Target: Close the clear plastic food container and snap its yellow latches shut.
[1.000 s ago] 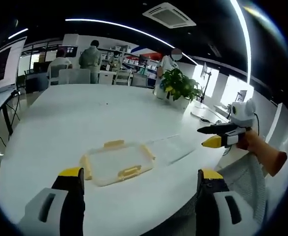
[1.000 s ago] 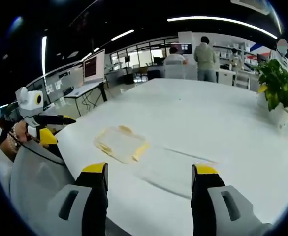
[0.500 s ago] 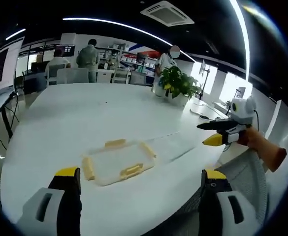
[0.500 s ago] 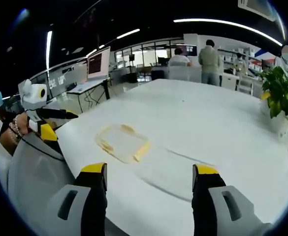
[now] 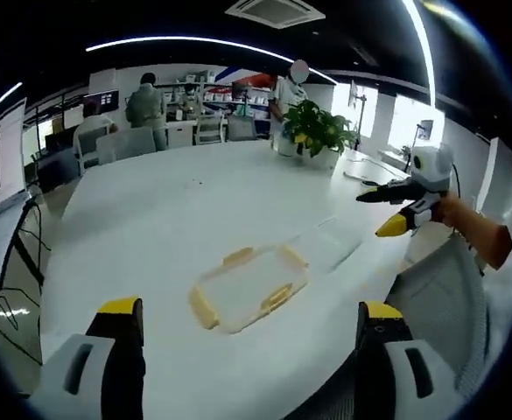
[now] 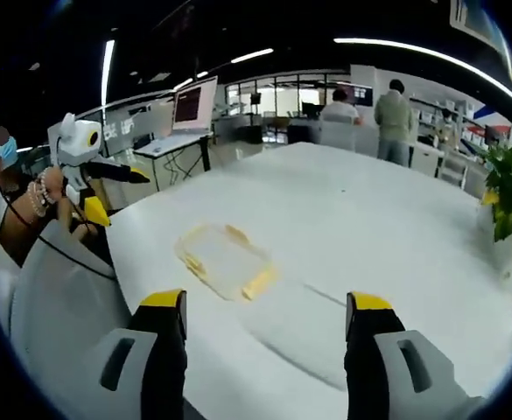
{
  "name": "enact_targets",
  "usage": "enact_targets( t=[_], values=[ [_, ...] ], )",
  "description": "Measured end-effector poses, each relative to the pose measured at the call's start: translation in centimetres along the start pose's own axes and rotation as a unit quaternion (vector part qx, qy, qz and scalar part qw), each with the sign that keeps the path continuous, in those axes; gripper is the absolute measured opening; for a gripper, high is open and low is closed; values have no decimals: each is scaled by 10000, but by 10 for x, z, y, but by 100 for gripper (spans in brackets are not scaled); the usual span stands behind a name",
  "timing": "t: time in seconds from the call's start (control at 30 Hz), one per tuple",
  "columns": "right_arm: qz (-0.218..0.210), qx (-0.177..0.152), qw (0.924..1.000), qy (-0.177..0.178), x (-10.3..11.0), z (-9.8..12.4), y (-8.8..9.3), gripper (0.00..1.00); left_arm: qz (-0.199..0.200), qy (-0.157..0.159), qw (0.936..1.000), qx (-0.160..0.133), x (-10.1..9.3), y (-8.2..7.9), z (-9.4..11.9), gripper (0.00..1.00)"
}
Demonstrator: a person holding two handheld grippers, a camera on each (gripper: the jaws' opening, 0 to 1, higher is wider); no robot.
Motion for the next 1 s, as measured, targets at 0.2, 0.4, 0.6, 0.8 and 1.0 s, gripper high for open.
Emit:
enact_targets(
  t=[0.2, 0.4, 0.6, 0.8, 1.0],
  values=[
    [1032, 660, 9909, -554, -2, -24, -6, 71, -699, 409, 9939, 747, 11, 12, -13, 99],
    [1979, 1208, 9665, -1103, 0, -45, -11, 68, -1146, 837, 9832, 1146, 16, 13, -28, 99],
    [2315, 1574, 9458, -1644, 6, -66, -9, 69, -1674, 1248, 9616, 1779, 34, 25, -40, 97],
    [2636, 1882, 9256, -1958, 8, -82, -4, 71, -2483, 1694, 9228, 2411, 45, 37, -47, 91],
    [2679, 2142, 9113, -2277, 14, -97, 7, 73, -2572, 2184, 8980, 2825, 43, 49, -60, 70]
  ],
)
Point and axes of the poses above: the point that each gripper's makers call its tool centre point, and the gripper's own axes: z roughly backward along the fingers, x roughly to its left, y roughly out of its underside, the point moved 3 cm from there along z, roughly backward along the fingers, and after that the axes turned 9 degrees about -x, right-handed, at the moved point
